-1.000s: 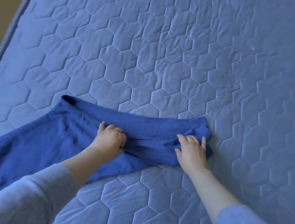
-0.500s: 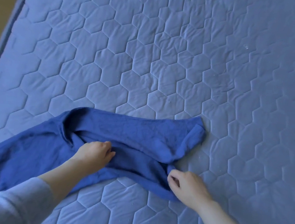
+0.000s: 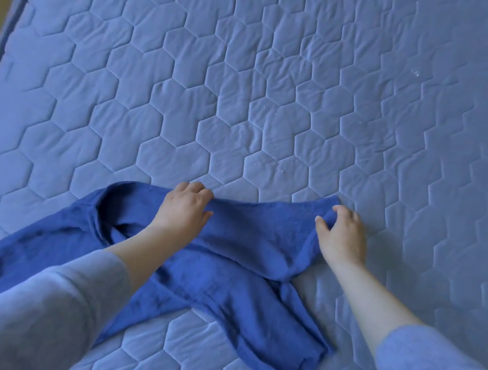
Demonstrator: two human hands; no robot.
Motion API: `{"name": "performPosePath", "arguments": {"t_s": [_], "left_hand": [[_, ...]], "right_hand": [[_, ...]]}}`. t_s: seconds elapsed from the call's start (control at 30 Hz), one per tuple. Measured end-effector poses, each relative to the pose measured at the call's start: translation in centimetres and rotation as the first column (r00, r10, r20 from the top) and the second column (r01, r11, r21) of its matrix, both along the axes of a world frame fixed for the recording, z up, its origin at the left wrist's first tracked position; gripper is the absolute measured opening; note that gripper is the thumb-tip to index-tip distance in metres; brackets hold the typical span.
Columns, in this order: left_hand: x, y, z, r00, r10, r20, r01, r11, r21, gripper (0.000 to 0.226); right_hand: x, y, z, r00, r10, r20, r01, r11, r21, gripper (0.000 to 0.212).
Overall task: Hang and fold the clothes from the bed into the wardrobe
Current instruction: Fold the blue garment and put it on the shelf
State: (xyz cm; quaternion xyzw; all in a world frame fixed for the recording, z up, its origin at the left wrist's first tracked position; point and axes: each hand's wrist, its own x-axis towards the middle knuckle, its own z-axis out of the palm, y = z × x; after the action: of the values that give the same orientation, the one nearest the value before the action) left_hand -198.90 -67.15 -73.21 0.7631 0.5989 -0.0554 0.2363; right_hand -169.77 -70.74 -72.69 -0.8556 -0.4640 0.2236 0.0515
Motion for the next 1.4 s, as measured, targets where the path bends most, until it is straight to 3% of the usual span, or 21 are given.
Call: {"name": "performPosePath", "arguments": {"t_s": [0.1, 0.23, 0.33, 0.43, 0.5, 0.63, 0.7, 0.8, 0.93, 1.07, 1.17, 1.3, 1.4], "left_hand": [[1.4, 0.8, -0.9, 0.996, -0.066, -0.057, 0.063, 0.997, -0.041, 0.035], [2.4, 1.3, -1.9, 0.992, -0.059, -0.112, 0.054, 0.997, -0.045, 0.031], [2.8, 2.2, -2.2, 0.996, 0.0, -0.087, -0.004, 0.999, -0.047, 0.02], [3.0, 2.9, -2.1, 0.997, 0.082, -0.013, -0.083, 0.994, -0.072, 0.014], [3.2, 3.2, -2.0, 0.995, 0.101, -0.004, -0.101, 0.991, -0.093, 0.011], [3.4, 3.5, -2.1, 0.994, 0.11, 0.015, -0.108, 0.988, -0.112, 0.012], [3.4, 3.7, -2.2, 0.995, 0.1, 0.011, -0.097, 0.987, -0.126, 0.015], [3.5, 3.8, -2.2, 0.993, 0.107, 0.049, -0.099, 0.986, -0.135, 0.01], [3.6, 4.0, -2.0, 0.981, 0.161, 0.11, -0.144, 0.978, -0.15, 0.007], [3.8, 5.2, -1.7, 0.949, 0.234, 0.211, -0.219, 0.971, -0.092, 0.006], [3.7, 7.1, -1.7, 0.936, 0.259, 0.24, -0.26, 0.965, -0.027, 0.006], [2.7, 9.4, -2.6, 0.948, 0.273, 0.164, -0.279, 0.96, 0.013, 0.01], [2.5, 10.1, -3.4, 0.963, 0.244, 0.111, -0.243, 0.97, -0.026, 0.012]], "right_hand": [[0.7, 0.9, -0.3, 0.999, -0.036, 0.009, 0.036, 0.997, -0.061, 0.046], [1.8, -0.2, -0.2, 0.999, 0.03, -0.045, -0.036, 0.989, -0.143, 0.01], [3.6, -3.0, 0.1, 0.994, 0.095, -0.058, -0.097, 0.994, -0.047, 0.017], [6.0, -5.3, -0.2, 0.993, 0.118, 0.016, -0.113, 0.975, -0.19, 0.036], [6.8, -5.5, -0.8, 1.0, 0.004, -0.013, -0.007, 0.969, -0.247, 0.044], [5.6, -2.6, -1.9, 0.984, -0.102, -0.143, 0.086, 0.99, -0.115, 0.063], [4.9, -0.7, -2.5, 0.97, -0.135, -0.2, 0.118, 0.989, -0.094, 0.056], [4.6, 1.2, -3.2, 0.921, -0.22, -0.321, 0.201, 0.975, -0.091, 0.026], [5.0, 2.5, -3.9, 0.877, -0.203, -0.436, 0.211, 0.977, -0.03, 0.035], [5.0, 4.5, -2.7, 0.929, -0.087, -0.36, 0.197, 0.939, 0.28, 0.023], [4.3, 7.4, -1.9, 0.958, 0.037, -0.284, 0.078, 0.92, 0.384, 0.016], [3.7, 11.6, -2.9, 0.964, 0.053, -0.259, 0.04, 0.939, 0.342, 0.018], [3.8, 12.3, -4.3, 0.929, -0.017, -0.371, 0.082, 0.984, 0.16, 0.037]]}}
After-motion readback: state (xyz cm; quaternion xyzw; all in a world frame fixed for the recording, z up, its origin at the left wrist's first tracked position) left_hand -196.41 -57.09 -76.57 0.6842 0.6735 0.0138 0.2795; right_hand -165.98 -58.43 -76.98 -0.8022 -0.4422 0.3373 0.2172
